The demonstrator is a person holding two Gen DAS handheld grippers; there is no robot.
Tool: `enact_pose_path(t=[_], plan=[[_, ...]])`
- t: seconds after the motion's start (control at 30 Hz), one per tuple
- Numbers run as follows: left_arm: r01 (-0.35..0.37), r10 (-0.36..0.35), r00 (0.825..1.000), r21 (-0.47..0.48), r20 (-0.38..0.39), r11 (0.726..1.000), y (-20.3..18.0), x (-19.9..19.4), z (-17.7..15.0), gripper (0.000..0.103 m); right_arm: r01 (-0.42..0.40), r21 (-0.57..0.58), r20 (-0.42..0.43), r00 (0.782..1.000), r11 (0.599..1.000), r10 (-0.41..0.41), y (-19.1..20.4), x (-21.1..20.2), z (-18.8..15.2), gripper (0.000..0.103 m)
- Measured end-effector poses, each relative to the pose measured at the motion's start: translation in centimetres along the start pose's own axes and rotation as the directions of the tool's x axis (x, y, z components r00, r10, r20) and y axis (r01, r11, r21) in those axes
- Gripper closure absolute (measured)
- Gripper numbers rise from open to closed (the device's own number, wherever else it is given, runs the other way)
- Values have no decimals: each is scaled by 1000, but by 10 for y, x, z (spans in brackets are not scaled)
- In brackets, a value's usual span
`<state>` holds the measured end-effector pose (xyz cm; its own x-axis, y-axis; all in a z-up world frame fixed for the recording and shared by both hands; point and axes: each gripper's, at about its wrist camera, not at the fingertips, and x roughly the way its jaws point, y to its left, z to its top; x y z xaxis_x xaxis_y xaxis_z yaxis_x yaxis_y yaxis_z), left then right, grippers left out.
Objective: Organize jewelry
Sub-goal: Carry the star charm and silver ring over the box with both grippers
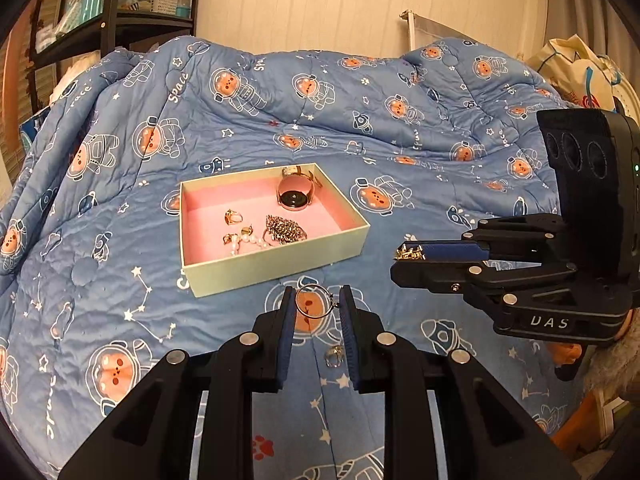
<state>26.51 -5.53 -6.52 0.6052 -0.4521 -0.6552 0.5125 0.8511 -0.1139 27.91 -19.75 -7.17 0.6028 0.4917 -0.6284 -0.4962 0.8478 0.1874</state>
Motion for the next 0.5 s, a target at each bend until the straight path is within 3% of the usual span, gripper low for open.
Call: enact_pose_path(t=[0.2,0.5], plan=[[-5,5,1000,-16,-8,1000,18,15,23,82,24,-5,10,1000,1000,-24,-14,12,32,85],[-32,29,998,-56,-57,998,55,53,55,82,52,49,-46,998,997,-49,-43,53,59,85]])
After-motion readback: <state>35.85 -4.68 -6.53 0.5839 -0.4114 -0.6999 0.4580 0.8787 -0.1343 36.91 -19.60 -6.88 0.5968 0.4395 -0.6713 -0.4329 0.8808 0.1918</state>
